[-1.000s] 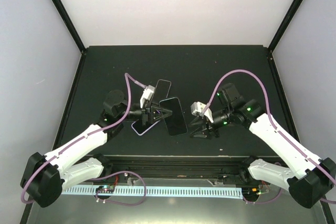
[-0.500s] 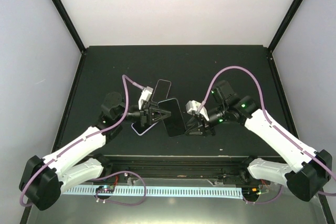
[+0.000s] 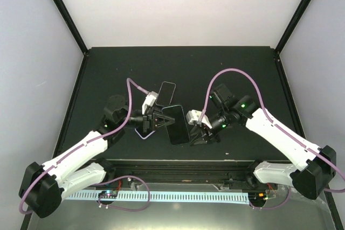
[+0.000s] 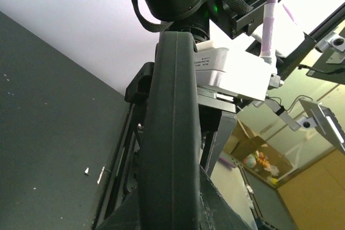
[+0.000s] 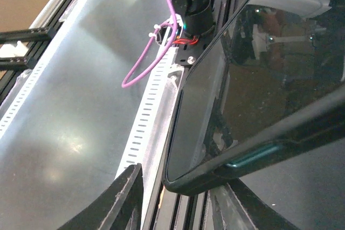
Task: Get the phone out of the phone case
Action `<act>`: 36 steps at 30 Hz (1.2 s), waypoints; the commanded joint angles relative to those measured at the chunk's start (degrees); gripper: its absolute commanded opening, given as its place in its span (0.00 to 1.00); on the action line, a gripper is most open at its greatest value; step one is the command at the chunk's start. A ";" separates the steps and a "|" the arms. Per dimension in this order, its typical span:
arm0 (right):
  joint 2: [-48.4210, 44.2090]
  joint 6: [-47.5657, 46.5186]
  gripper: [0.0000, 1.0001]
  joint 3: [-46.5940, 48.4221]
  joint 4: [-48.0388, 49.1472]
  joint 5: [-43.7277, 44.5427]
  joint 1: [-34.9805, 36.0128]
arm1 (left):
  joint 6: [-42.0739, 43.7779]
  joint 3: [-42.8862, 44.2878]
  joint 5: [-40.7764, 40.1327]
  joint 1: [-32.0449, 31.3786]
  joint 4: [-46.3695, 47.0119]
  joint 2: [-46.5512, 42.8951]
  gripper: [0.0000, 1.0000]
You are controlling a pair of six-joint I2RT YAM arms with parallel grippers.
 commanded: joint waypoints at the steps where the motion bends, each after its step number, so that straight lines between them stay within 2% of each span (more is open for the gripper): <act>1: 1.55 -4.48 0.36 3.09 -3.99 -1.17 2.18 | -1.54 1.20 1.71 0.33 3.61 -0.95 0.02; 10: -1.22 -1.85 0.28 2.48 1.09 4.52 4.31 | -9.07 -4.35 -0.31 0.36 14.78 -2.59 0.01; 13: -1.32 -3.52 0.27 3.28 -0.27 5.49 4.69 | -11.15 -6.54 -1.25 0.32 18.24 -2.79 0.02; 23: -2.36 -7.86 0.25 4.09 -1.25 9.04 5.50 | -14.64 -5.48 0.62 0.32 19.90 -1.23 0.02; 30: 1.09 -14.39 0.25 9.18 -9.49 12.19 5.56 | -20.82 -6.98 1.38 0.19 30.01 0.38 0.01; 36: 1.55 -16.28 0.25 9.33 -7.54 15.86 5.56 | -22.25 -6.47 3.14 -0.19 31.24 2.05 0.02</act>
